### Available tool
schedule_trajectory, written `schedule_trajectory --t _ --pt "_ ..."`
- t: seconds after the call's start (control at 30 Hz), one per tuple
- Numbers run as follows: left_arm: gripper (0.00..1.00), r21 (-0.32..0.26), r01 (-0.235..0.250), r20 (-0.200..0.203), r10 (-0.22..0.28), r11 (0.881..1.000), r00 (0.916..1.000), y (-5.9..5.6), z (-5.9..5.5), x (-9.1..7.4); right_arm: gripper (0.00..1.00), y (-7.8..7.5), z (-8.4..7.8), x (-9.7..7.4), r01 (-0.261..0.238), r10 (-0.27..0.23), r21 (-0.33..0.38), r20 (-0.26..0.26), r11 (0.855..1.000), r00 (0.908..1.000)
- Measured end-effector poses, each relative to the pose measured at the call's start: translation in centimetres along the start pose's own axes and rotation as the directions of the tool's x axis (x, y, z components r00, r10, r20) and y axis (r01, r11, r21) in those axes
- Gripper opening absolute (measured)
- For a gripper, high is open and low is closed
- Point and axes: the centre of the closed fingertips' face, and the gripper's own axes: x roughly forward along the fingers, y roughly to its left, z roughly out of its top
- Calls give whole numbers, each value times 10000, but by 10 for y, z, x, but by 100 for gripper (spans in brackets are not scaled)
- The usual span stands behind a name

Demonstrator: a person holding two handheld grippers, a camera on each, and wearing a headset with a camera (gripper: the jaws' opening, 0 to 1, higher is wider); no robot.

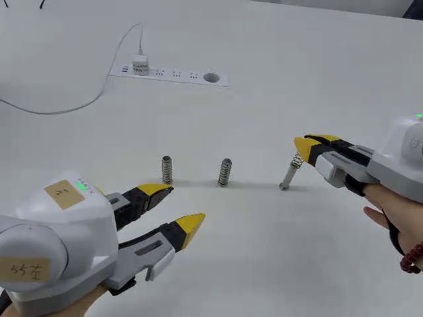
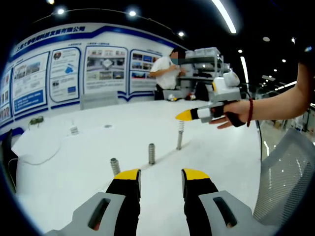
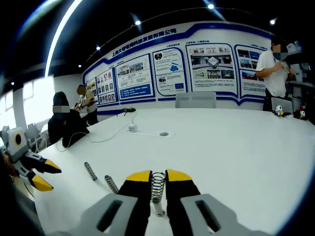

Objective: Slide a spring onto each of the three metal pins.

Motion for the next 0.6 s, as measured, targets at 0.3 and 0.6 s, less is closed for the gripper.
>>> schedule_trajectory --t 0.3,0.6 --pt "33 -51 -88 -30 88 9999 10000 2 -1 -1 11 -2 -6 1 78 -79 -79 -192 9999 9998" --pt "33 -80 -159 -15 158 9998 9999 4 1 0 11 0 -16 5 234 -242 -294 -283 9993 9993"
